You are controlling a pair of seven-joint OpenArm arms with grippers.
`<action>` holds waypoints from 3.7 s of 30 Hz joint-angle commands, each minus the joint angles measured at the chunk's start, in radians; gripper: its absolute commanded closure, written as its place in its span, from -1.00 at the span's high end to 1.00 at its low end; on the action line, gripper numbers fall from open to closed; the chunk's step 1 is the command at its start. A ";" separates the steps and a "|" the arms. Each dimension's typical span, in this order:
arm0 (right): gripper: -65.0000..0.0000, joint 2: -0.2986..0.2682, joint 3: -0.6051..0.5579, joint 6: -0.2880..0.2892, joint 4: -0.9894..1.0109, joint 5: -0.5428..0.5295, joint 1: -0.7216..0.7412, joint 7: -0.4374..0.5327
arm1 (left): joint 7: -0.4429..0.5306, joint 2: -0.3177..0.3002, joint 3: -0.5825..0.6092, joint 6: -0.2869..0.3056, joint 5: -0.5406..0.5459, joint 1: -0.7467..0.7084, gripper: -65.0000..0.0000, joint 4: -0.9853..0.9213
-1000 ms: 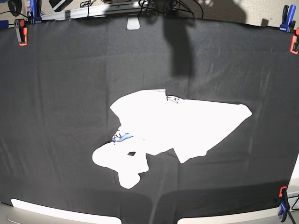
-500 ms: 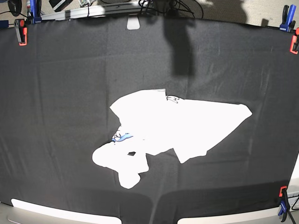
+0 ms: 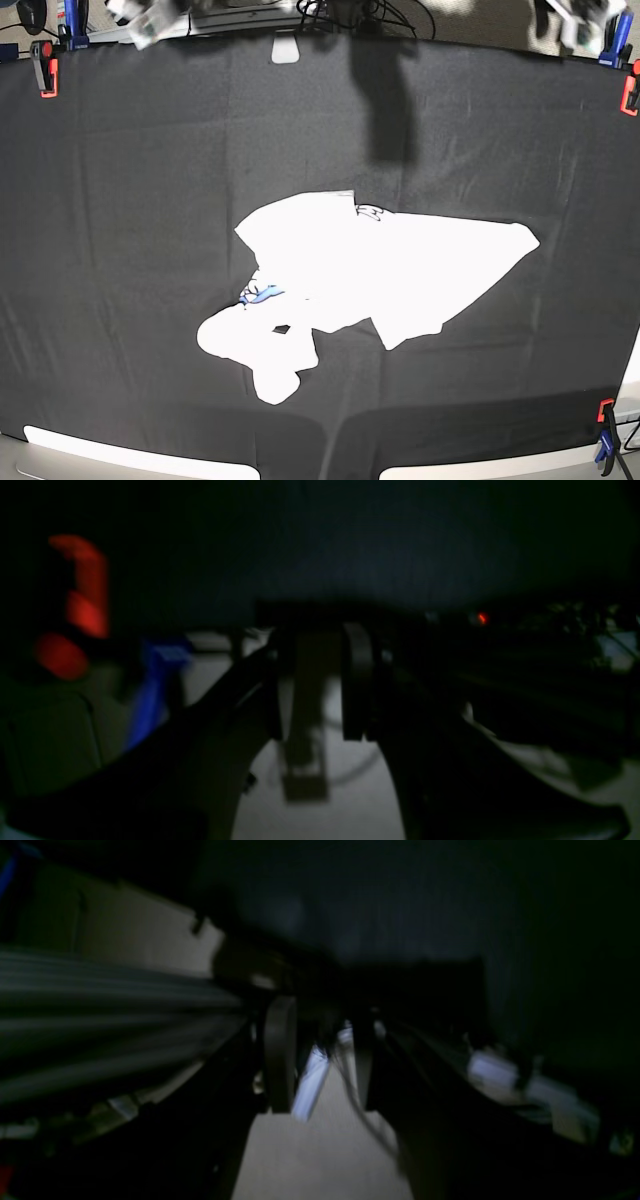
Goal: Layout the t-shirt on the table in an organized manner, then fold the t-shirt properly
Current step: 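Reach the right gripper down to the bunched middle of the shirt, then grasp the shirt fabric with the right gripper and drag it outward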
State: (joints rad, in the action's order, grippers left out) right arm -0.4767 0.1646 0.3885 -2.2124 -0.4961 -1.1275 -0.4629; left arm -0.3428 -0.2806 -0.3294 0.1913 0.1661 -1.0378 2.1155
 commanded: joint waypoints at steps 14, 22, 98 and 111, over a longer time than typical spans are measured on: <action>-0.25 0.027 -0.094 0.008 -0.144 0.013 0.408 -0.035 | -0.061 -0.038 -0.006 0.000 0.000 0.161 -0.55 0.133; -0.21 0.142 -0.370 0.004 -0.129 0.245 0.671 -0.035 | -0.054 -0.038 -0.006 0.000 0.000 0.179 -0.55 0.133; -0.54 0.480 -0.515 -0.126 0.575 0.546 1.199 -0.302 | -0.100 -0.035 -0.006 0.000 0.000 0.232 -0.55 0.133; -1.00 0.369 -0.450 -0.127 0.383 0.706 1.117 -0.370 | -0.101 -0.035 -0.006 0.000 0.000 0.232 -0.55 0.133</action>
State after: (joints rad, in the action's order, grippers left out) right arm -0.1059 -0.2867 0.2646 -1.8122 0.2077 -0.0242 -0.8448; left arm -0.4713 -0.3073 -0.3294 0.1932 0.1627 -0.8005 2.2303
